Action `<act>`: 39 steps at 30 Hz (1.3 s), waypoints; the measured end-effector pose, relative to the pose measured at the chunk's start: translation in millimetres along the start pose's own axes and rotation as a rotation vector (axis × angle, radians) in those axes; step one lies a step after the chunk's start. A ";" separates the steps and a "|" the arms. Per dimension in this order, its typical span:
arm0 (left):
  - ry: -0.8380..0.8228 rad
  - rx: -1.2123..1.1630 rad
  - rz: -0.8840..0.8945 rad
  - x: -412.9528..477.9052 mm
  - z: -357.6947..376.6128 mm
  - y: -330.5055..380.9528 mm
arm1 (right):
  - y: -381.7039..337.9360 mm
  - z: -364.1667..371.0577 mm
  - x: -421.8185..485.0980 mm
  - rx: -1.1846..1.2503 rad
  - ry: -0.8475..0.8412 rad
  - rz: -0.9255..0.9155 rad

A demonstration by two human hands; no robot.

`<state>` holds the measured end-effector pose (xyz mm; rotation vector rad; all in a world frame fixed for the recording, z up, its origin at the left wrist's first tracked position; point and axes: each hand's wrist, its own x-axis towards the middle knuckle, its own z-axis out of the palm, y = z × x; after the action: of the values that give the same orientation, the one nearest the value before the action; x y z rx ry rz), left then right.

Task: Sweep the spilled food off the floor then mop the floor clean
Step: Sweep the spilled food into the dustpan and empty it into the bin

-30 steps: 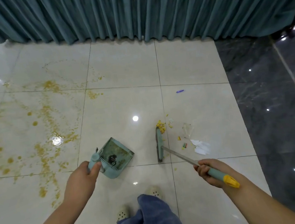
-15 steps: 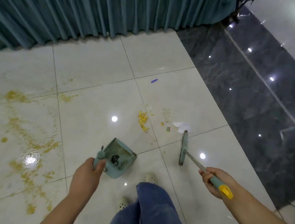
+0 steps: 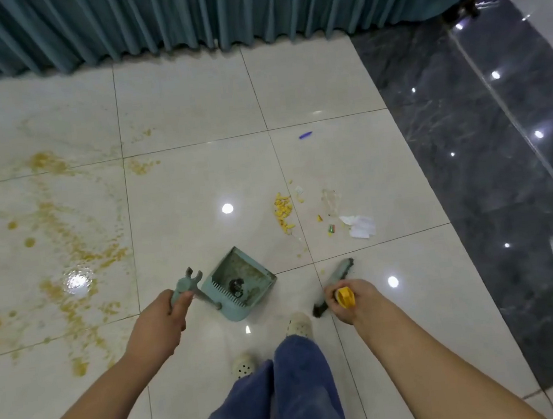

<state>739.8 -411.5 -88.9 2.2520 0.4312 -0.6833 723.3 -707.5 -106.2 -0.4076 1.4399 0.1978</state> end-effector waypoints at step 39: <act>0.139 0.082 -0.019 71.0 59.3 174.6 | -263.4 -14.0 54.3 -0.132 0.123 -0.111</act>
<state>861.7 -565.8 -69.4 2.3849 0.5011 -0.5648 815.6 -960.1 -120.7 -0.6149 1.5249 0.1809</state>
